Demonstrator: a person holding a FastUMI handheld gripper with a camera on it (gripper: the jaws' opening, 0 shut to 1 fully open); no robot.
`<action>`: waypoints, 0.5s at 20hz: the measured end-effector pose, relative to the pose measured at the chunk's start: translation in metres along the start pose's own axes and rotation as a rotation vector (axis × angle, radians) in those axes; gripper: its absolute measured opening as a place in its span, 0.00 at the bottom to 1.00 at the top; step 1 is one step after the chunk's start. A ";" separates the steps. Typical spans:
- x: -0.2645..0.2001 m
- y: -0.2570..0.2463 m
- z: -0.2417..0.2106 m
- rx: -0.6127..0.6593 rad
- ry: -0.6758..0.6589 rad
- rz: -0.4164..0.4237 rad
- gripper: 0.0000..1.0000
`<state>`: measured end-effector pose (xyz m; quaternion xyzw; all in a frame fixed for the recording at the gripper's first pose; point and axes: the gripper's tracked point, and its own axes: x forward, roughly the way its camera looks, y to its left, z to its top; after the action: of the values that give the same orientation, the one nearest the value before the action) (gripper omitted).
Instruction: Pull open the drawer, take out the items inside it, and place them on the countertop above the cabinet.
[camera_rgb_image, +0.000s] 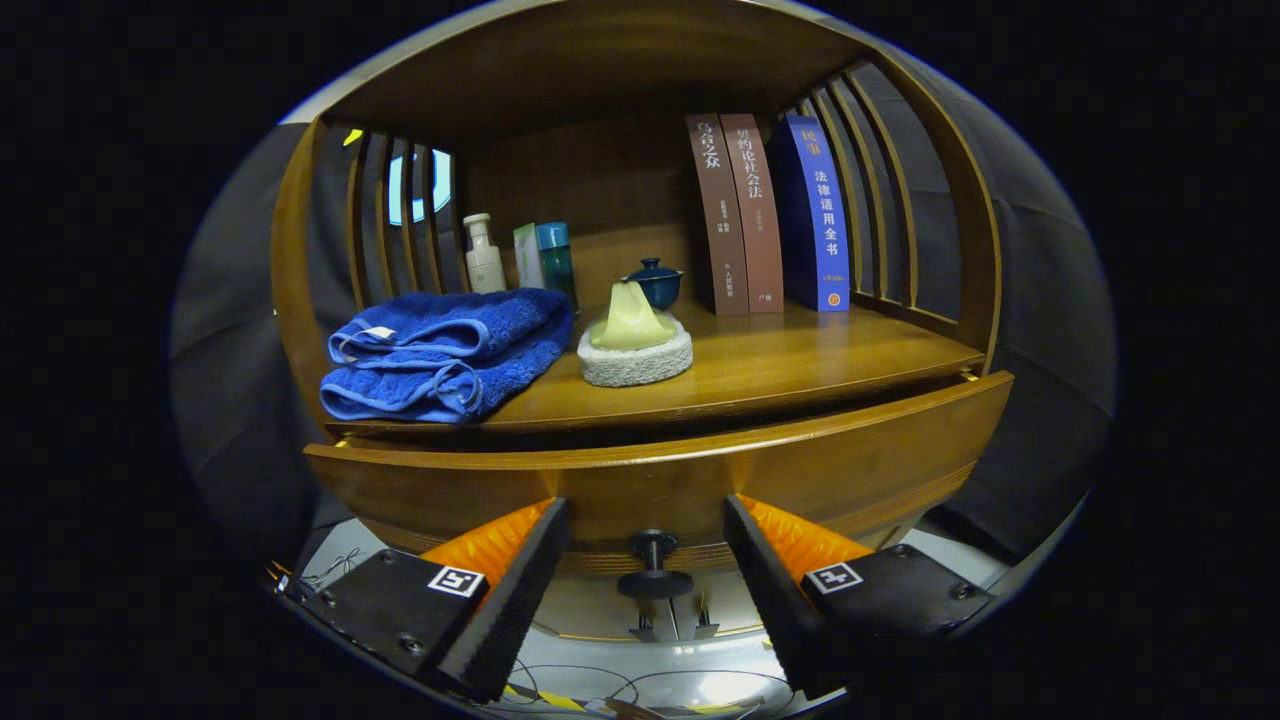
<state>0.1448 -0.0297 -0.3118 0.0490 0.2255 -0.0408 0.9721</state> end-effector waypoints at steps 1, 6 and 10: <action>0.001 0.000 -0.001 0.002 0.003 0.001 1.00; 0.012 -0.001 0.002 0.005 0.005 0.001 1.00; 0.014 -0.001 0.002 0.004 0.004 -0.005 1.00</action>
<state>0.1583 -0.0320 -0.3165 0.0506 0.2273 -0.0437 0.9715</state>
